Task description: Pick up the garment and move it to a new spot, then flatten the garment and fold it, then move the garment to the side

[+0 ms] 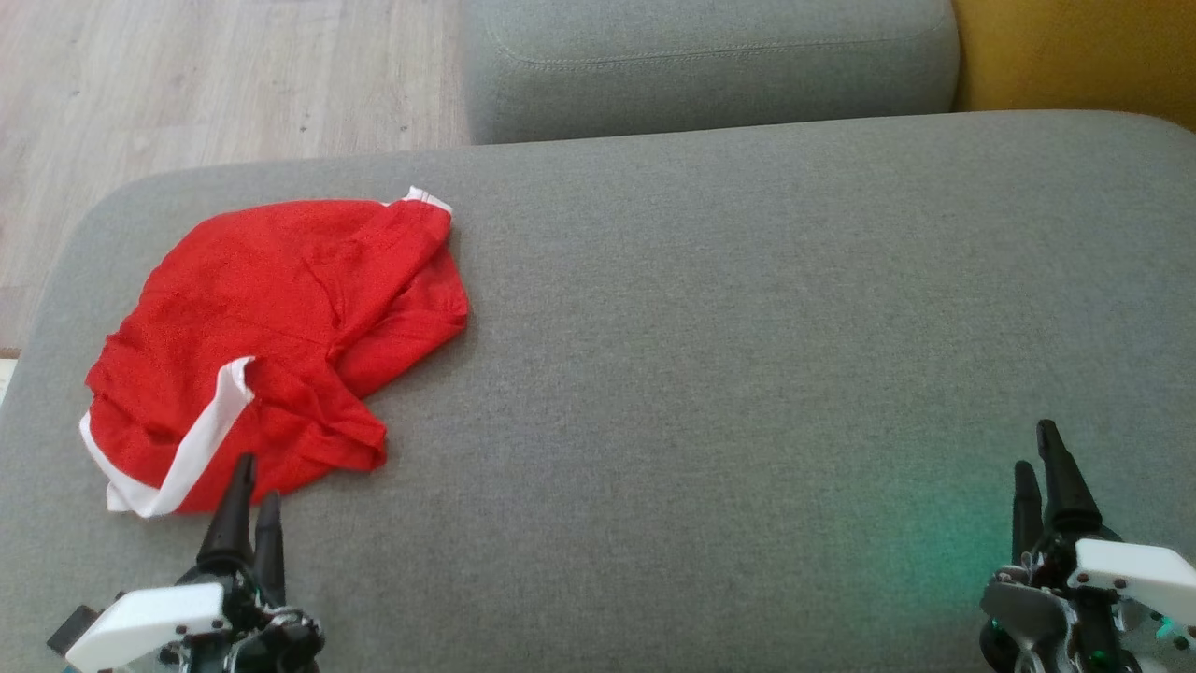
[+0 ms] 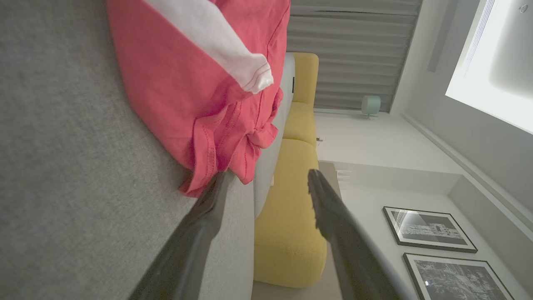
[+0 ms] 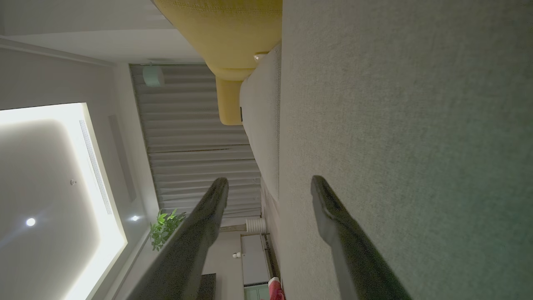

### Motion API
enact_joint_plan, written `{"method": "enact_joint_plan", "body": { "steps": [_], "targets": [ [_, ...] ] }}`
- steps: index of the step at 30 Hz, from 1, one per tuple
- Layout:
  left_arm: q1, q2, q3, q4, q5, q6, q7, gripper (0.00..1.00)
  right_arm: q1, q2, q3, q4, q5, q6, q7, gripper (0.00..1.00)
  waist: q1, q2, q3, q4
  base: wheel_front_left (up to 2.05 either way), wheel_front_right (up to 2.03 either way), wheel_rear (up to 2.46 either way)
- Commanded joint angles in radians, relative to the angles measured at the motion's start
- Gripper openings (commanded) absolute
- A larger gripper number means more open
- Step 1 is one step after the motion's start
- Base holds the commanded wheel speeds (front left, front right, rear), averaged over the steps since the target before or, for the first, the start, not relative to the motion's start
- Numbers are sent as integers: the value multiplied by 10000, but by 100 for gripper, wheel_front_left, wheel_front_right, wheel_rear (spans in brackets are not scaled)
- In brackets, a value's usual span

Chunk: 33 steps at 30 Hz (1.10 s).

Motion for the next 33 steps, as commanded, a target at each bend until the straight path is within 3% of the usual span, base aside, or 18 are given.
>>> {"method": "enact_joint_plan", "body": {
  "steps": [1, 12, 33],
  "targets": [
    [-415, 98, 5, -410, 157, -14, -71, 100, -405, -39, 46, -375, -124, -1, -99, 100, 0, 0, 1, -1, 0, 0, 0],
    [-430, 110, 265, -646, 616, -21, -392, 100, -497, -45, 30, -524, -1144, -2, -423, 100, 0, 0, 14, 32, 0, 0, 0],
    [-787, 132, 954, -1870, 3395, -12, -1006, 100, -781, -57, 196, -1768, -5775, -3, -1042, 100, 0, 0, 97, 78, 0, 0, 0]
  ]
}}
